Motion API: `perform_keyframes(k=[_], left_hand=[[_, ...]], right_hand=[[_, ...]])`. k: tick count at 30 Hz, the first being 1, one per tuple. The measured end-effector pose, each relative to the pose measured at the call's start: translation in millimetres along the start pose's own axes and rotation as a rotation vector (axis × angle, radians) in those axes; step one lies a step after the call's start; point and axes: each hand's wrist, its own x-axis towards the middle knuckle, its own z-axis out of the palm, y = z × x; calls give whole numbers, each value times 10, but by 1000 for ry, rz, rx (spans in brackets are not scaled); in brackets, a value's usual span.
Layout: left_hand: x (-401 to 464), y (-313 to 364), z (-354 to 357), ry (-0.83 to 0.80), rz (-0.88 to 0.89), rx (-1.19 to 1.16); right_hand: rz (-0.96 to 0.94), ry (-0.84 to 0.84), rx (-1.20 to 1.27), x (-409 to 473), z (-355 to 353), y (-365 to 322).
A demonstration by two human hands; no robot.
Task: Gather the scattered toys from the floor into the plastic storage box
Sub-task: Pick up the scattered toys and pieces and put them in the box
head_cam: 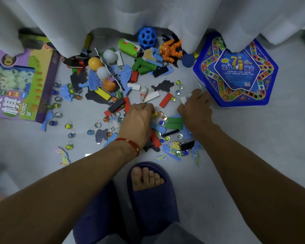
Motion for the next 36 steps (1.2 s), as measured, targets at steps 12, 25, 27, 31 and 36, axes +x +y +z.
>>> perform_keyframes(k=[12,25,27,31,36], left_hand=[[-77,68,-185,-15,-10,-145],[-52,288,-173,-149,-367,-601],[-22,302,-163,-196,-540,-833],[-21,415,-211,-267,-668,-1095],[-112,707,-236,-472,-670,-1390]], right_hand=[[384,-68,1332,-269,-349,346],[159,-68,562,-678,-249,505],[116,-45,436,-654,-204,437],[77,58,422,-697,-447,427],[-127,-145,554,-1147,-769,81]])
